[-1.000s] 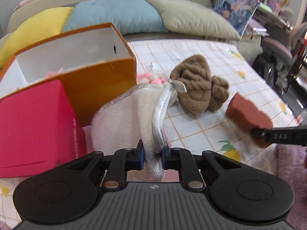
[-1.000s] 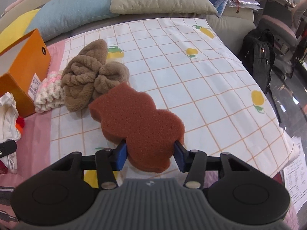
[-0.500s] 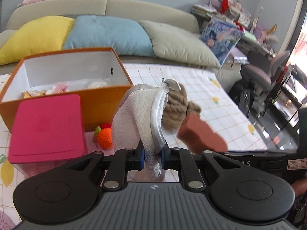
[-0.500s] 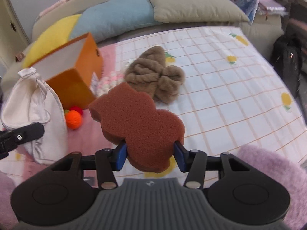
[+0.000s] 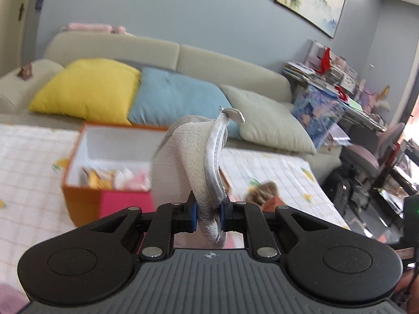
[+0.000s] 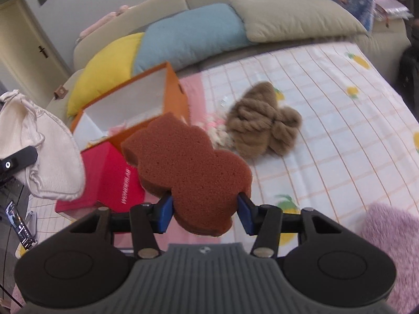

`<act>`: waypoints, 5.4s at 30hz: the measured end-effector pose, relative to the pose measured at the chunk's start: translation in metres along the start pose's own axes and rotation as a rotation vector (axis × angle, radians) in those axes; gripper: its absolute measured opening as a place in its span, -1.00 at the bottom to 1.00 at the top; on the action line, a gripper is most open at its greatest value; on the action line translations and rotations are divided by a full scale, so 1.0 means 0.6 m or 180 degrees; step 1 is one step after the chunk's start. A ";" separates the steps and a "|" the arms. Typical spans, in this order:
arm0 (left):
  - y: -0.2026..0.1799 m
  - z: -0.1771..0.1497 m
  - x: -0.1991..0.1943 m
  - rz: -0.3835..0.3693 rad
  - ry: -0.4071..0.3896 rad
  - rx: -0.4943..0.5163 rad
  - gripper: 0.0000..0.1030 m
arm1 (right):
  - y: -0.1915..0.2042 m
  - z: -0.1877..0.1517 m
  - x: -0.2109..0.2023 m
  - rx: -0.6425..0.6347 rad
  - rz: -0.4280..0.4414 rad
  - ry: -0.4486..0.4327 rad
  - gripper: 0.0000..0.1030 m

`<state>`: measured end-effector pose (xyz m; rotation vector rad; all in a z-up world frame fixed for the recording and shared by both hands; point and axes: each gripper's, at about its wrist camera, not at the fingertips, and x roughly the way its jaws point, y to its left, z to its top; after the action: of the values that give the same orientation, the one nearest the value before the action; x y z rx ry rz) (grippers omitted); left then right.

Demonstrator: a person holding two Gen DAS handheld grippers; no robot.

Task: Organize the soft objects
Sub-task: 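Lift the sponge with the right tool while the left carries the slipper over the orange box, then open the right tool to drop the sponge while the left releases the slipper into the box, then move both open tools back toward the brown towel and orange crochet ball, then grasp the brown twisted towel with the right tool while the left grasps the orange crochet ball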

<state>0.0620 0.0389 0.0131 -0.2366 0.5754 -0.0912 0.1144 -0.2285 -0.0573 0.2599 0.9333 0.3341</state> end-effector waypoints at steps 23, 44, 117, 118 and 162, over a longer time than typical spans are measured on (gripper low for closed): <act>0.100 0.116 0.161 0.0424 0.0212 0.0478 -0.67 | 0.237 0.212 0.201 -0.1716 -0.0383 -0.0222 0.01; 0.147 0.077 0.327 0.1079 0.1103 0.1396 -0.57 | 0.282 0.224 0.378 -0.2446 -0.0695 0.0114 0.05; -0.144 -0.141 0.202 0.1083 0.0635 0.0605 0.41 | -0.037 -0.007 0.106 -0.0794 -0.0983 -0.0834 0.42; -0.145 -0.140 0.209 0.1123 0.0654 0.0625 0.41 | -0.042 -0.006 0.108 -0.0761 -0.0978 -0.0820 0.42; -0.176 -0.149 0.315 0.1286 0.1105 0.1746 -0.11 | -0.115 0.049 0.242 -0.0923 -0.0952 -0.0767 0.40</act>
<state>0.1686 -0.1092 -0.1334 0.4383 0.9074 0.1053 0.2297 -0.2376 -0.1727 -0.1048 0.6633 0.1538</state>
